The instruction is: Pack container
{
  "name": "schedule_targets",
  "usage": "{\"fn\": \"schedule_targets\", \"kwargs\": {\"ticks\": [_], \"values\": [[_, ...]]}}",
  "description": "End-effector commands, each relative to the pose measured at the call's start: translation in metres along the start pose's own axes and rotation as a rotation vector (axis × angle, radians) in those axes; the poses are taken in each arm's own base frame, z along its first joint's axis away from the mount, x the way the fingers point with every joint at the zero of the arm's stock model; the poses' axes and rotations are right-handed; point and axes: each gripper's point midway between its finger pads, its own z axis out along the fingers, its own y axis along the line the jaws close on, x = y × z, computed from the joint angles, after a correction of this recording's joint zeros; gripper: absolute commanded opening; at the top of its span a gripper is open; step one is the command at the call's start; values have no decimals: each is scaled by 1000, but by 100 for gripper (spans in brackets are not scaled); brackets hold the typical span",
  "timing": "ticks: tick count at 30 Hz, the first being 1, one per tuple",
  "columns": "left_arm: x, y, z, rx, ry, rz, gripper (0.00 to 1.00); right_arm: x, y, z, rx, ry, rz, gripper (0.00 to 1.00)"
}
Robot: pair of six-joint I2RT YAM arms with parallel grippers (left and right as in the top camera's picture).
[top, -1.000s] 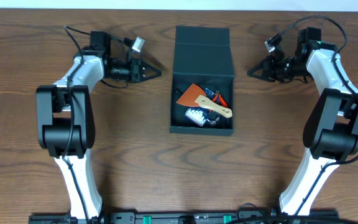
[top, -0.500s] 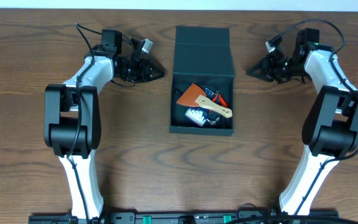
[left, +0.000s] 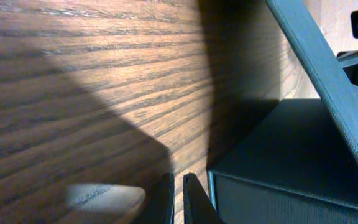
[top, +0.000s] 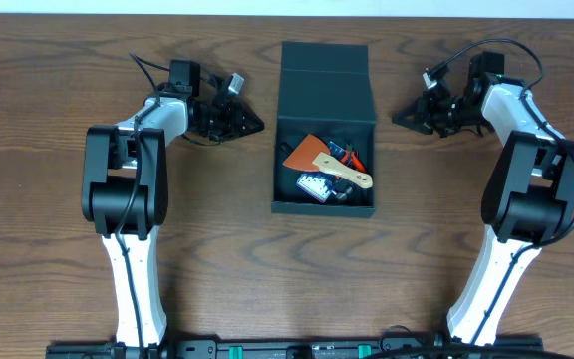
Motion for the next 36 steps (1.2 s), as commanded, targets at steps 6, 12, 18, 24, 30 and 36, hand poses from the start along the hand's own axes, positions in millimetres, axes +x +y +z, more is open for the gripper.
{"fn": "schedule_targets", "kwargs": {"ticks": [6,12,18,24,30,36], "values": [[1,10,6,-13,3,-38,6,2,0,8,-27,12,68,1],[2,11,13,-9,6,-44,6,3,0,17,-28,23,69,1],[2,5,19,-2,8,-16,6,9,1,35,-42,52,93,1],[4,0,24,2,16,-5,6,10,0,45,-60,63,96,1],[0,-4,25,20,5,12,5,5,7,45,-97,45,68,1],[-5,-5,25,30,-13,11,6,3,7,46,-102,41,62,1]]}}
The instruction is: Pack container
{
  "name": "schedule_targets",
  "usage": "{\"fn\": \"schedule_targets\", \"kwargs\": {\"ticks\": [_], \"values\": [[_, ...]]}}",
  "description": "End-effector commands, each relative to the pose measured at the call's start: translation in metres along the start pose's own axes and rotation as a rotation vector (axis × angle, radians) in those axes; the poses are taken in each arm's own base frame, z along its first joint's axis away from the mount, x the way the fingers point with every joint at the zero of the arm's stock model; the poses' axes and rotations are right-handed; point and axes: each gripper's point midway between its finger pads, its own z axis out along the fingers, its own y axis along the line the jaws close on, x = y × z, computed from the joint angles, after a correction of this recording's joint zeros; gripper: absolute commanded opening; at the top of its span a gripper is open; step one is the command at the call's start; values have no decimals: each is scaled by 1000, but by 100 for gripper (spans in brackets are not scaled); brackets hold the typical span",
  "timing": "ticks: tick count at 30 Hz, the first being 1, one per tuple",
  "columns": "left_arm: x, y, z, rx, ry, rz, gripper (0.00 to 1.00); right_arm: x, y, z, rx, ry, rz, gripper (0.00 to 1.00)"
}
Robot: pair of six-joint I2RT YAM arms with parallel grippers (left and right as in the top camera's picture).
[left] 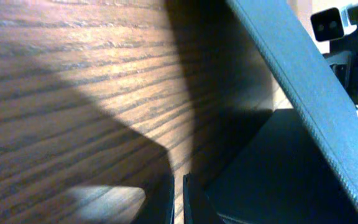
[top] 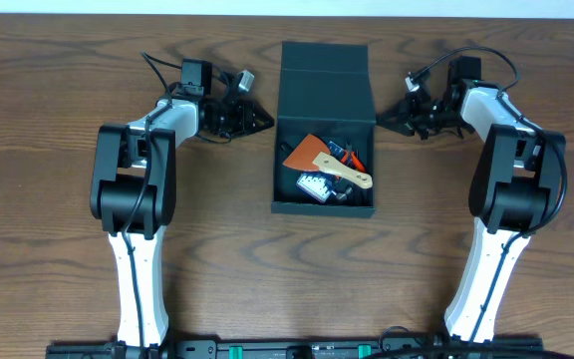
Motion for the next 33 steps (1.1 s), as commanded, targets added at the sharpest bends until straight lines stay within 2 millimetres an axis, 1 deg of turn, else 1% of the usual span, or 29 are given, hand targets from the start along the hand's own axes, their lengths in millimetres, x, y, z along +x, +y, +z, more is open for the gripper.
{"fn": "schedule_targets", "kwargs": {"ticks": [1,5,14,17,21,26,30,33], "values": [[3,6,6,3,10,-27,6,2,5,4,-35,10,3,1],[5,5,9,6,16,-26,6,2,10,6,-49,12,-18,1],[7,-10,23,32,27,7,6,5,19,16,-59,25,-59,1],[8,-12,24,36,31,8,6,5,25,18,-79,27,-90,1],[6,-21,24,82,30,22,6,7,31,20,-106,33,-142,1],[-3,-27,22,93,18,26,6,7,31,20,-106,32,-170,1],[-14,-39,19,123,7,52,6,7,31,20,-106,32,-185,1],[-22,-44,17,127,-4,59,6,7,31,20,-107,30,-197,1]]}}
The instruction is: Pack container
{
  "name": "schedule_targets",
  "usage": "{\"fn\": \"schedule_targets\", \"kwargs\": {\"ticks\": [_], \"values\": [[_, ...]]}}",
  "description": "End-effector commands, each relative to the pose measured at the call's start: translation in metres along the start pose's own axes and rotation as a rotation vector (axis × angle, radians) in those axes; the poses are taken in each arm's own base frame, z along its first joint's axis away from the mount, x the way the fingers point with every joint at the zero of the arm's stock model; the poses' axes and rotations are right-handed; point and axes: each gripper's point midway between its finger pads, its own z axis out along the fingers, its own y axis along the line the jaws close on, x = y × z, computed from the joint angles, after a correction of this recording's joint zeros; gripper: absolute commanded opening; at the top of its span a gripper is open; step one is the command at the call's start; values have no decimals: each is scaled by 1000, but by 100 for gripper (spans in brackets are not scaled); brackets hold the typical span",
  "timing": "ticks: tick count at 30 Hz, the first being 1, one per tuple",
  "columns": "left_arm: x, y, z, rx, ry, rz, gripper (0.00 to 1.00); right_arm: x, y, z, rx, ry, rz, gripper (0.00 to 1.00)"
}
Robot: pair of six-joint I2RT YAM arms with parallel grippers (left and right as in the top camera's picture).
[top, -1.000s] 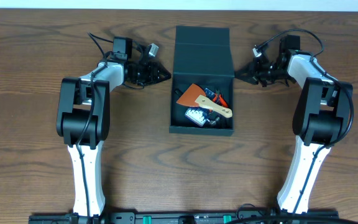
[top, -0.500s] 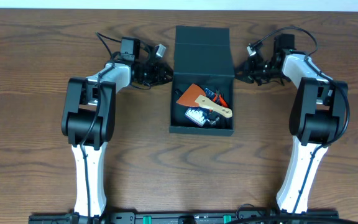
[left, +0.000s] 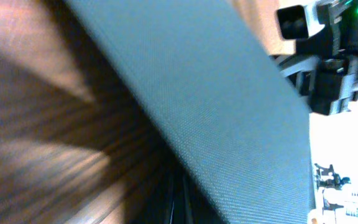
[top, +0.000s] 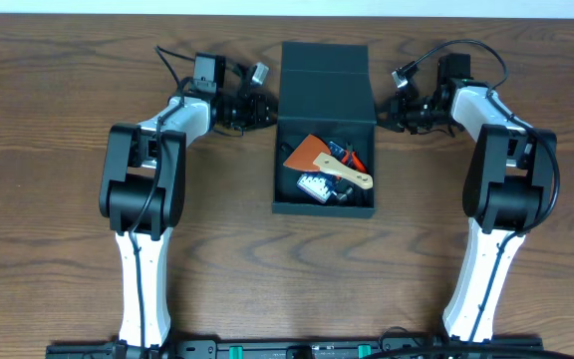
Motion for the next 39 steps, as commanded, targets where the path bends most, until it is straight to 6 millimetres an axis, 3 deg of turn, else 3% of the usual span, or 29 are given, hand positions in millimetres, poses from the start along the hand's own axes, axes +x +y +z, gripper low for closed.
{"fn": "schedule_targets", "kwargs": {"ticks": [1,7,17,23,30,34,39], "values": [[-10,-6,2,34,-5,3,6,4,6,6,-32,15,-44,1],[-22,-22,-2,80,-14,38,6,-1,6,6,-29,0,-86,1],[-25,-24,-4,85,-17,39,5,-18,8,-6,-21,-41,-119,1],[-33,-26,-17,80,-43,47,5,-38,9,-21,28,-78,-144,1],[-44,-31,-33,75,-78,62,5,-52,27,-36,49,-80,-201,1],[-47,-34,-36,75,-83,70,5,-55,40,-38,-3,-85,-212,1],[-47,-34,-37,75,-84,71,6,-52,31,-39,43,-73,-186,1]]}}
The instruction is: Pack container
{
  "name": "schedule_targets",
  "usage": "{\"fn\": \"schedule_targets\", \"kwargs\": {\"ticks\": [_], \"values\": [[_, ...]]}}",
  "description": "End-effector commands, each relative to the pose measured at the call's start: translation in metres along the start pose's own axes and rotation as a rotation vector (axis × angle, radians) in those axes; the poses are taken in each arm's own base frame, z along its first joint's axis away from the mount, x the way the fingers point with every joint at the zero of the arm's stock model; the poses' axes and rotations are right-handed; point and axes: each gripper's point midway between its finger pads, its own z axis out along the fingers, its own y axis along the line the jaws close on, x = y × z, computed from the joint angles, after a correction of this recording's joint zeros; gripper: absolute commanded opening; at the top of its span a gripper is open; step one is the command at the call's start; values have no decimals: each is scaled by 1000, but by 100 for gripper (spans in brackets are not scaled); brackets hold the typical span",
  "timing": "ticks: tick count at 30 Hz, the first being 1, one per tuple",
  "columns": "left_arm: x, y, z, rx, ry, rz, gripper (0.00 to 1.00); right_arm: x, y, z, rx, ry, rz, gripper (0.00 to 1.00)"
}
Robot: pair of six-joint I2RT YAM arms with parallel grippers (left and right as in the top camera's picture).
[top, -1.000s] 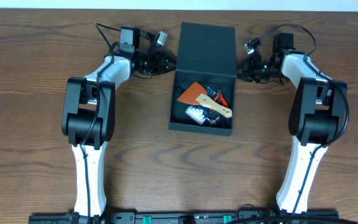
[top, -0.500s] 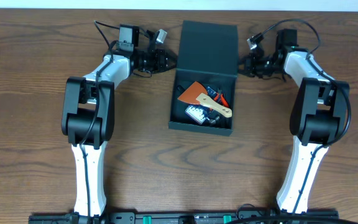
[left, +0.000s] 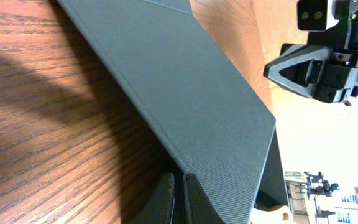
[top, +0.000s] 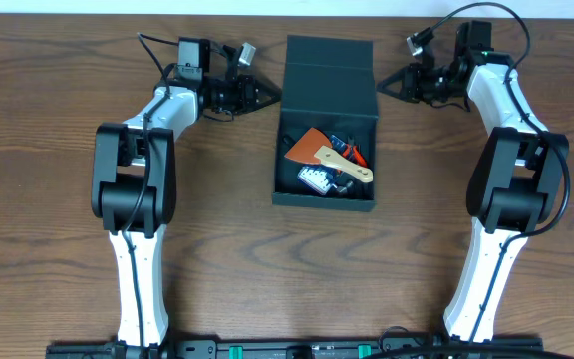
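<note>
A dark grey box (top: 324, 204) stands open at the table's middle, holding an orange scraper with a wooden handle (top: 322, 155), red-handled pliers (top: 351, 153) and a small white item (top: 316, 181). Its hinged lid (top: 329, 70) reaches back from the box; in the left wrist view the lid (left: 185, 93) slants up off the wood. My left gripper (top: 273, 97), shut and empty, has its tips (left: 179, 190) tucked under the lid's left edge. By the lid's right edge my right gripper (top: 391, 86) looks shut, and it also shows in the left wrist view as the right gripper (left: 312, 68).
Brown wooden table (top: 68, 249) all round the box. Both arms reach in from the front along the left and right sides, and cables loop behind the wrists near the table's far edge (top: 267, 14).
My left gripper's tips have gone from beside the lid to under its left edge, and the lid now tilts up off the table. The right gripper sits farther back and higher.
Both grippers, shut, stood well out from the open box on either side. They were then closer to the lid's edges, and then touching them. Now the left tips are under the lid's edge and the lid is raised from the wood.
</note>
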Motion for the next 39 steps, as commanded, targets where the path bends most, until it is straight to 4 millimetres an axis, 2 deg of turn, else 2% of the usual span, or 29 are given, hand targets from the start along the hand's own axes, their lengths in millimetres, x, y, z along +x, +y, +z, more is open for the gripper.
{"fn": "schedule_targets", "kwargs": {"ticks": [1,6,13,17,24,29,34,39], "values": [[-18,-27,-9,26,-26,57,5,1,-7,-1,45,10,6,1],[-18,-13,-10,-46,-37,32,5,18,-45,-12,249,58,139,1],[-15,15,-24,-159,-48,-40,5,27,-67,-30,330,63,243,1],[-11,16,-25,-163,-33,-33,6,27,-66,-32,318,61,249,1],[-10,15,-22,-162,-26,-1,6,23,-51,-21,195,47,241,1],[-9,15,-21,-161,-24,9,6,32,-50,0,85,76,280,1],[-5,15,-15,-155,-11,11,6,49,-58,24,61,128,304,1],[0,16,-8,-122,7,17,6,44,-47,37,34,125,242,1]]}}
